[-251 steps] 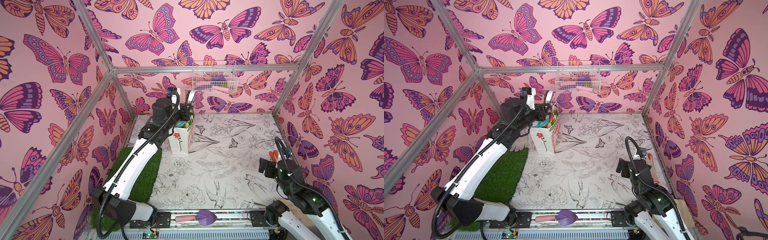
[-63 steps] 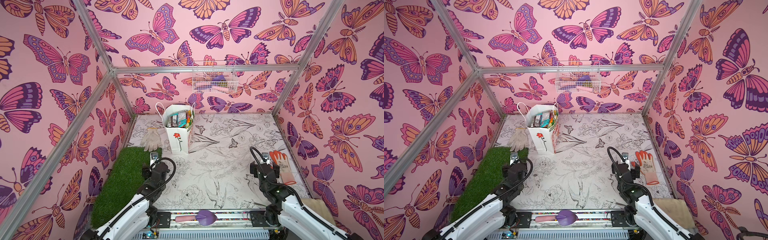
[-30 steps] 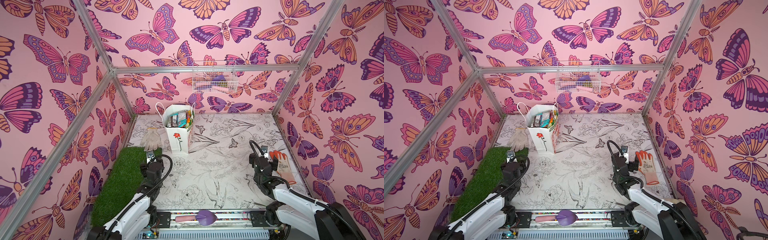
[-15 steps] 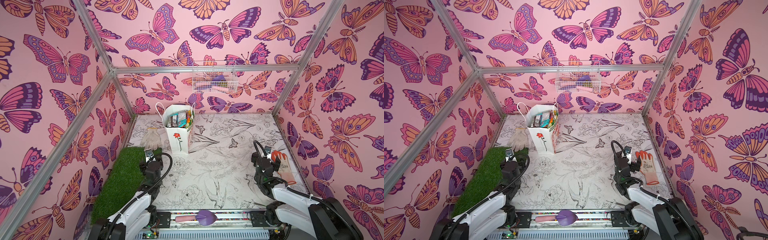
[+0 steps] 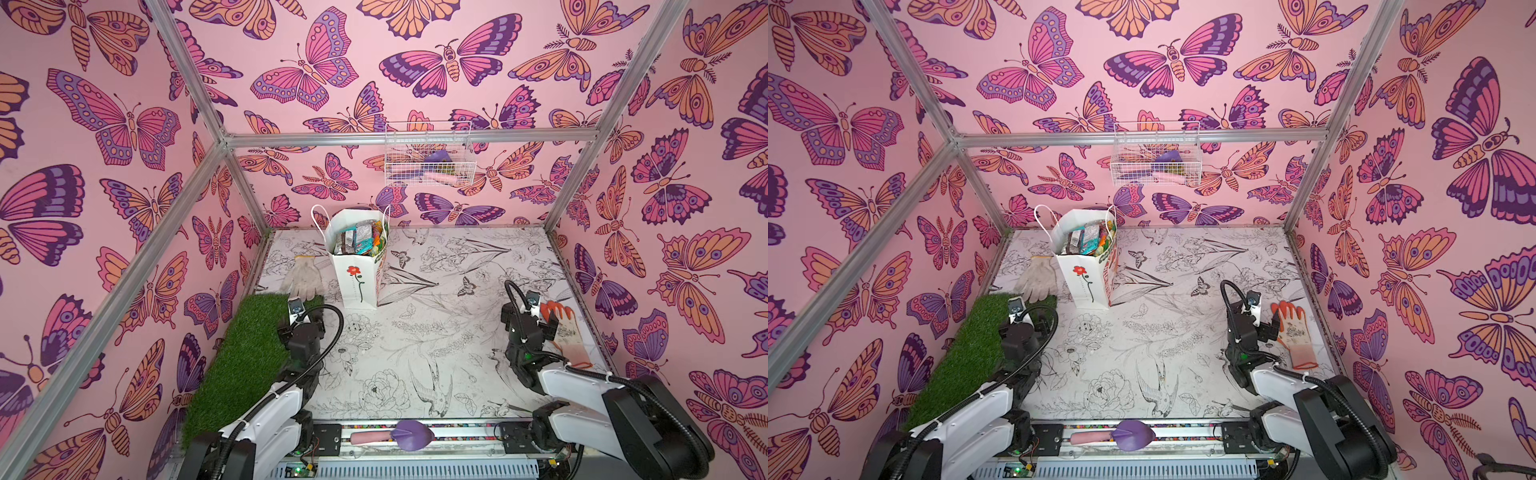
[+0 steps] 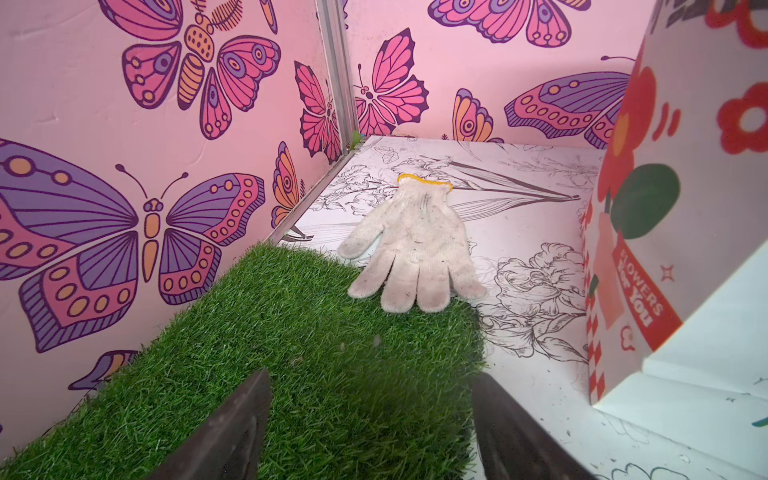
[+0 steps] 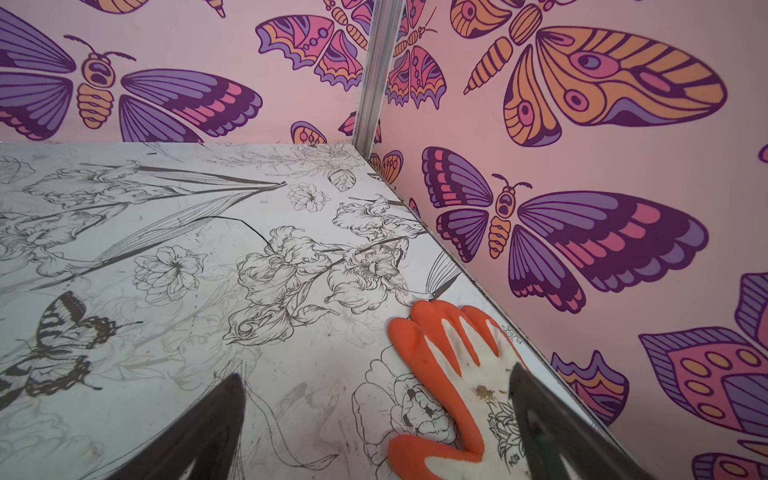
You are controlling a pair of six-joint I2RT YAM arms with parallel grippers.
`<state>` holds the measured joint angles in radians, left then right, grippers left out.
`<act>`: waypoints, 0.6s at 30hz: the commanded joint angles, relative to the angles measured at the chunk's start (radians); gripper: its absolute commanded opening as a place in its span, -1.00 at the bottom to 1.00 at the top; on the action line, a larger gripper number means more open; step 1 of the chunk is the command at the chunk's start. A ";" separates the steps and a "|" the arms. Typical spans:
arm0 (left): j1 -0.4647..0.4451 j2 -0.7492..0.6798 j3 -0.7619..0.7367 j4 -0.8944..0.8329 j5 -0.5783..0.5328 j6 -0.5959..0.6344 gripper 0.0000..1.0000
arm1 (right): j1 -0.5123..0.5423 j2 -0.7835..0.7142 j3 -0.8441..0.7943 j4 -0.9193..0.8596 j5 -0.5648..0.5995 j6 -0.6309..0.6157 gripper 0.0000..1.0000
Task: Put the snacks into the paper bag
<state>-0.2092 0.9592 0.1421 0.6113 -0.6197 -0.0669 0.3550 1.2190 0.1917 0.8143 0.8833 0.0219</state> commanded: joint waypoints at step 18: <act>0.023 0.117 -0.040 0.268 0.008 0.043 0.56 | -0.011 0.141 -0.034 0.411 0.004 -0.063 0.99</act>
<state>-0.1944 1.0645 0.1169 0.8059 -0.6167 -0.0402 0.3511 1.3430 0.1772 1.1072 0.8886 -0.0315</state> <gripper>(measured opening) 0.783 0.992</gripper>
